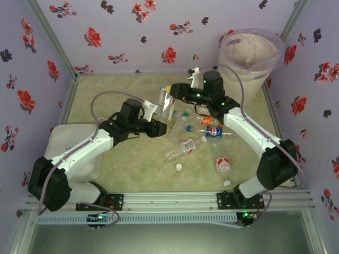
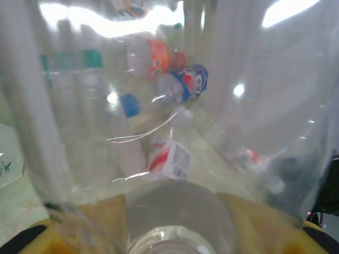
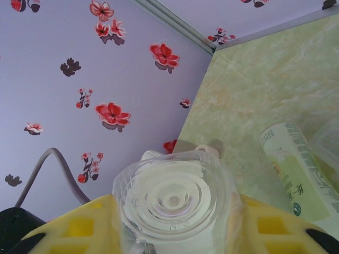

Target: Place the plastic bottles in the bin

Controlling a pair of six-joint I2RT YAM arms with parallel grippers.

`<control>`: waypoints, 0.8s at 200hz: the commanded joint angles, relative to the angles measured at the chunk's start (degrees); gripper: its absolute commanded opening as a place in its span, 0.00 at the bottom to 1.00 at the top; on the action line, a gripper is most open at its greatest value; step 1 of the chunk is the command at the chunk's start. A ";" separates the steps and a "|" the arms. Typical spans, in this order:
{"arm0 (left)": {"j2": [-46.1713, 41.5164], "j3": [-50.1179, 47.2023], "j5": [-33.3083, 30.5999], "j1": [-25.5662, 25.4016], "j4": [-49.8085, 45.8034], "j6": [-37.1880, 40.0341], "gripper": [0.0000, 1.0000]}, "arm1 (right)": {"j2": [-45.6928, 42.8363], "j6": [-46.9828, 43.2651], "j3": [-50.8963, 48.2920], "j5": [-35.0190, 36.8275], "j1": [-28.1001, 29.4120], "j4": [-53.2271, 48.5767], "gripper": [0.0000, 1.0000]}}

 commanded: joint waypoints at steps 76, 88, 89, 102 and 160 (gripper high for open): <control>-8.58 -3.90 -12.39 -0.71 3.70 -3.65 1.00 | -0.15 -23.66 27.76 13.36 -10.70 -23.27 0.17; -8.76 -3.98 -15.60 -0.68 2.66 -6.19 1.00 | 0.41 -26.11 31.97 17.13 -14.52 -23.73 0.04; -8.79 -3.97 -15.91 -0.65 2.55 -6.43 1.00 | 0.42 -26.32 32.29 17.27 -14.85 -23.69 0.02; -8.48 -3.59 -19.86 -0.75 0.73 -10.34 1.00 | 1.69 -28.11 36.94 21.77 -18.83 -23.14 0.00; -6.17 -4.90 -26.67 -1.13 -0.98 -26.67 1.00 | 13.04 -43.40 51.40 49.49 -23.85 -17.75 0.00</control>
